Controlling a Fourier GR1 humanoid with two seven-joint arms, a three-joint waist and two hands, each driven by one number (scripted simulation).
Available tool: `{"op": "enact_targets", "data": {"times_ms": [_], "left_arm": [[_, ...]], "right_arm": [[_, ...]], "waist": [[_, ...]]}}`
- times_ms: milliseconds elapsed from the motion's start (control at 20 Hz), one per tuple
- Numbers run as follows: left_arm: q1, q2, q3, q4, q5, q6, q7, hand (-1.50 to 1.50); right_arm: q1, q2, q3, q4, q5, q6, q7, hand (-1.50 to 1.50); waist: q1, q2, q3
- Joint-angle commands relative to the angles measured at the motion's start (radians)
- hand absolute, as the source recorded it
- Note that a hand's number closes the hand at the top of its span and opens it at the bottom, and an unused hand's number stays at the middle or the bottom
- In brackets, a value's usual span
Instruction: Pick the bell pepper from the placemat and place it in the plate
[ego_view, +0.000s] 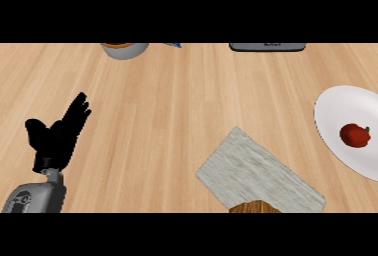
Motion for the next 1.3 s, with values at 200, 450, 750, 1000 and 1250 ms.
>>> {"op": "enact_targets", "data": {"times_ms": [200, 450, 750, 1000, 1250], "left_arm": [[-0.017, -0.016, -0.001, 0.043, -0.007, -0.010, -0.030, 0.00], [-0.014, -0.037, -0.026, -0.003, -0.025, 0.006, -0.003, 0.00], [-0.077, -0.004, 0.019, 0.036, 0.012, -0.021, 0.042, 0.00], [-0.046, -0.022, 0.001, 0.044, -0.021, -0.007, -0.022, 0.00], [-0.022, -0.028, -0.008, 0.021, -0.020, -0.011, -0.012, 0.00]], "right_arm": [[0.057, -0.069, 0.012, 0.134, -0.024, 0.128, -0.189, -1.50], [0.065, -0.112, 0.008, 0.197, -0.048, 0.118, -0.221, -1.50], [0.065, -0.154, 0.036, 0.253, -0.035, 0.099, -0.271, -1.50], [0.096, -0.176, 0.049, 0.275, -0.039, 0.105, -0.317, -1.50], [0.102, -0.215, 0.078, 0.311, -0.012, 0.070, -0.322, -1.50]], "waist": [[0.015, 0.009, 0.003], [0.016, 0.009, 0.003], [0.022, 0.013, 0.005], [0.019, 0.013, 0.006], [0.029, 0.014, 0.007]]}}
